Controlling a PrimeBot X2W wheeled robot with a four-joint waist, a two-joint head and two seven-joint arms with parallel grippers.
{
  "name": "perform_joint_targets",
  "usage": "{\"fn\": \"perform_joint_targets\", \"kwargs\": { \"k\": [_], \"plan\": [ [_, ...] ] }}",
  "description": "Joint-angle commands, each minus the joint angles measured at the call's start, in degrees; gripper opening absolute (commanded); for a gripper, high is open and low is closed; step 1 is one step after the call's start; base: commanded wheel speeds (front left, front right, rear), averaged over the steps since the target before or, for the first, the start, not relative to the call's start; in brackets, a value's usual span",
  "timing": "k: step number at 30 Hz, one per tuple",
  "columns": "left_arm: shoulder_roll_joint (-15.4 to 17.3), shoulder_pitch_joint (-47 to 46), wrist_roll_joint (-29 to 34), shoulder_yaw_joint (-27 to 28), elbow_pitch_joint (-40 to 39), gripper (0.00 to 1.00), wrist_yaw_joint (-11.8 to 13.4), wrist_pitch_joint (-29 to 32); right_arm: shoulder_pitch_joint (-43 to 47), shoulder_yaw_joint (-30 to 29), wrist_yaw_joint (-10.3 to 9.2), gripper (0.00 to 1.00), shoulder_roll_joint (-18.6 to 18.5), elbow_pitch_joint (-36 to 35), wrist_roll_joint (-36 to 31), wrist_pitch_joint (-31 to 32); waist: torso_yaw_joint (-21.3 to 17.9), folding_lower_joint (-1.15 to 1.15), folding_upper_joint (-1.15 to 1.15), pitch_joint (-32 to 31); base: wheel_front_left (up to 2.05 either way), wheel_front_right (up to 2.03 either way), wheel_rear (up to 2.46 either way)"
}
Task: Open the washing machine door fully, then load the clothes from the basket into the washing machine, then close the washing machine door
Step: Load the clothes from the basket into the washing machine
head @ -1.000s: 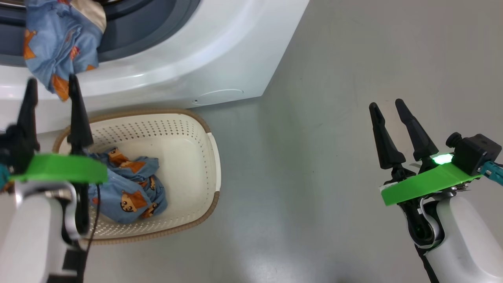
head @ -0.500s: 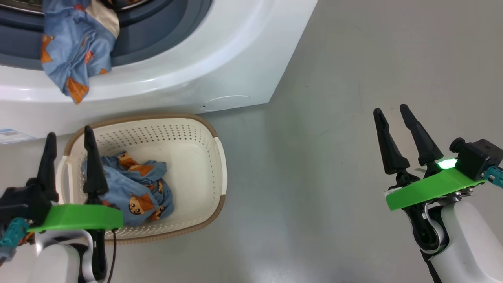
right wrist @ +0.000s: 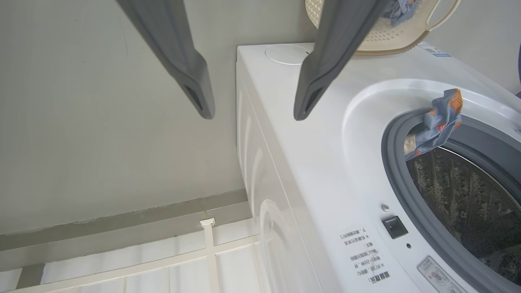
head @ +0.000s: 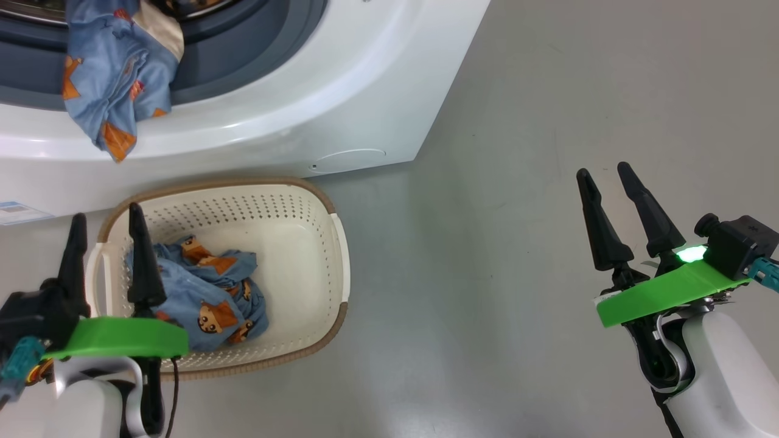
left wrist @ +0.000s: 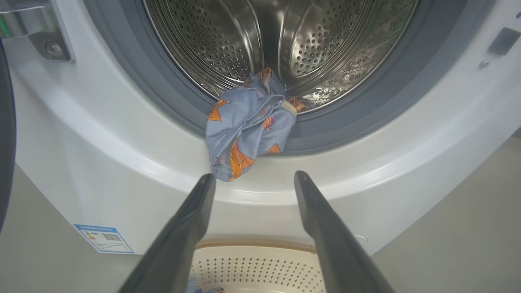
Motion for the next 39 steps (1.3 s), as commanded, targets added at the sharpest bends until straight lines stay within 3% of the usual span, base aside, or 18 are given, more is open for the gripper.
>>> {"fn": "perform_joint_targets", "kwargs": {
  "k": [1, 8, 16, 25, 38, 39],
  "plan": [
    [1.2, -1.2, -0.2, 1.5, -0.5, 1.00, -0.3, 0.1, 1.4, 1.0, 0.09, 1.00, -0.4, -1.4, -0.2, -0.7, 0.0, 0.00, 0.00, 0.1, 0.00, 0.00, 0.00],
    [2.7, -7.5, -0.8, 1.1, 5.2, 1.00, -1.4, 2.7, 0.9, 1.1, 0.09, 1.00, -0.2, -1.6, -0.2, -0.7, -0.2, 0.00, 0.00, 1.0, 0.00, 0.00, 0.00],
    [5.1, -18.6, -2.3, 1.5, 19.2, 1.00, -3.2, 4.6, 0.1, 1.5, 0.09, 1.00, 0.0, -1.7, -0.1, -0.7, -1.2, 0.00, 0.00, 2.4, 0.00, 0.00, 0.00],
    [7.1, -28.3, -2.2, 0.7, 34.3, 1.00, -5.5, 3.4, -0.3, 1.4, 0.09, 1.00, 0.4, -1.7, 0.1, -0.7, -3.0, 0.00, 0.00, 3.9, 0.00, 0.00, 0.00],
    [7.9, -36.6, -2.1, -0.6, 45.9, 1.00, -7.8, 1.0, -0.7, 1.0, 0.09, 1.00, 0.4, -1.8, -0.1, -0.7, -3.2, 0.00, 0.00, 5.4, 0.00, 0.00, 0.00],
    [7.9, -37.0, -2.0, -0.8, 46.5, 0.73, -8.1, 0.9, -0.8, 1.0, 0.09, 1.00, 0.4, -1.8, -0.1, -0.7, -3.1, 0.00, 0.00, 5.5, 0.00, 0.00, 0.00]
  ]
}}
